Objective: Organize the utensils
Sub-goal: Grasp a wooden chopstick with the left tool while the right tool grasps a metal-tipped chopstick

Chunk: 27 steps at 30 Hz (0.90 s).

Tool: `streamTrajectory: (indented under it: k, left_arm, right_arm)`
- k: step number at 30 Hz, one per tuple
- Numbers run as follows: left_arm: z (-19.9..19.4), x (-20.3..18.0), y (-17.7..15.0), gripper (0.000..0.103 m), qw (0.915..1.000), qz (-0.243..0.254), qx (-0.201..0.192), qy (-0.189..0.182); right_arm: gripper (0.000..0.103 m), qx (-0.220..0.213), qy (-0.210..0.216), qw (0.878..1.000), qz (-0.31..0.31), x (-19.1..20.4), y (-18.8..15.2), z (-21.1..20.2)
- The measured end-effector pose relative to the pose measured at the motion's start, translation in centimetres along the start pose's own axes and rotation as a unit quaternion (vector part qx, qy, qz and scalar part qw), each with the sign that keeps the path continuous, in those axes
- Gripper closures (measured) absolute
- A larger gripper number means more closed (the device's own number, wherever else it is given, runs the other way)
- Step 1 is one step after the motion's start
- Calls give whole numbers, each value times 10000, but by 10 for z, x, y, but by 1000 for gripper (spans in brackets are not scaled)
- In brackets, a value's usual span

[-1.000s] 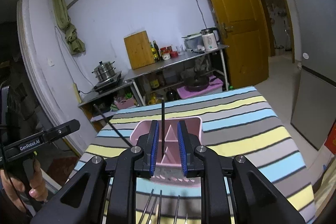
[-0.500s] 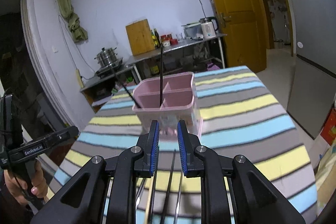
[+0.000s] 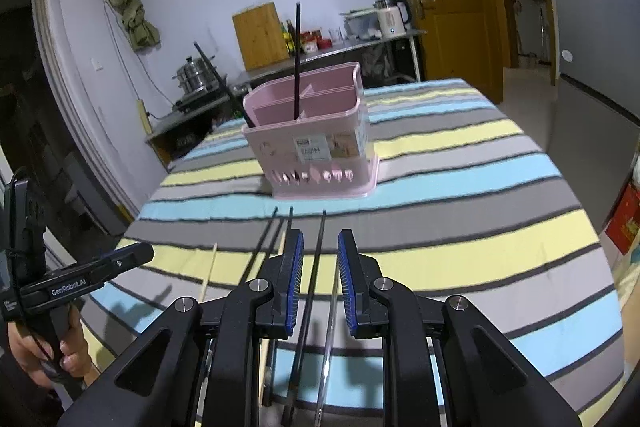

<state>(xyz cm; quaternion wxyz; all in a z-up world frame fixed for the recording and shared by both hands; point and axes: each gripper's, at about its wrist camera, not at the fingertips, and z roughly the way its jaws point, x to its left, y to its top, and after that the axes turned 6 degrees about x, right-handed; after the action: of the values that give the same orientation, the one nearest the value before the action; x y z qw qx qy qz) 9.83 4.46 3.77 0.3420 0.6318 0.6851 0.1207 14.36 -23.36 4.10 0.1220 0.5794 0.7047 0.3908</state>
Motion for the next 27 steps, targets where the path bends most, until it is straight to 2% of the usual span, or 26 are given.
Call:
streamTrajectory:
  k: [11,19,24,27]
  left_arm:
    - [40,16,-3,64,9985,-240,491,73]
    - [70,19,3,69,9960,-309,823,173]
    - [78,16,7,70,9960,-226,835,227]
    - [82,15,10,75,9957,-174,853,311]
  right_arm:
    - [85,538,-113,9985,32,-3,-13,38]
    - [85,896,-219,9957,-23,0,-12,70]
    - [85,1048,-337,9939,-83,-1,-8,87]
    - [85,1146,-402,9926,-86,-2,-6,95]
